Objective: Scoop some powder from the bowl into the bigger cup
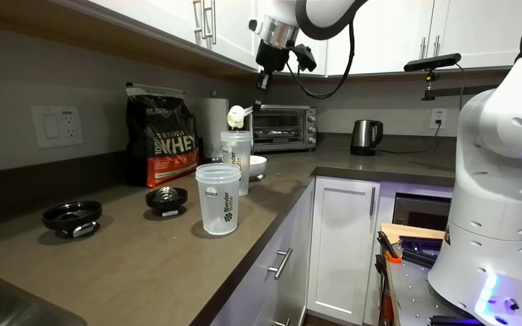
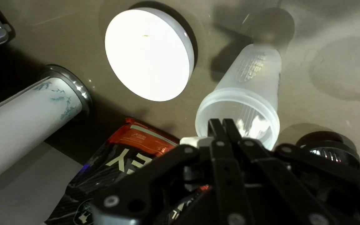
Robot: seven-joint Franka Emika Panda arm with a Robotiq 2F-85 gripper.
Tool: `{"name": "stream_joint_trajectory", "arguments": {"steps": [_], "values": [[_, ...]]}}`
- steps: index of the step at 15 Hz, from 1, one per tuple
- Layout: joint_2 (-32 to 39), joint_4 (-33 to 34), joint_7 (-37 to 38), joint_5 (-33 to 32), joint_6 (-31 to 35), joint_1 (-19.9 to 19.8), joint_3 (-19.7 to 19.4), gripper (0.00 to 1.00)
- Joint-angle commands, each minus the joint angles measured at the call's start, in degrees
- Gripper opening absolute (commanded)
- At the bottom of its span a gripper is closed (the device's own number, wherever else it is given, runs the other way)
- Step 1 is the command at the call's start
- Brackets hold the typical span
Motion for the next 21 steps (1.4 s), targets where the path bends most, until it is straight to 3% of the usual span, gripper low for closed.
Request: {"name": "stream_joint_trajectory", "arguments": {"steps": [1, 21], "values": [[-0.8, -1.5, 3.1, -3.4, 2.3, -1.3, 1.3, 0.01], [0.1, -0.6, 3.0, -3.4, 0.7, -0.6, 0.7, 0.01]]}}
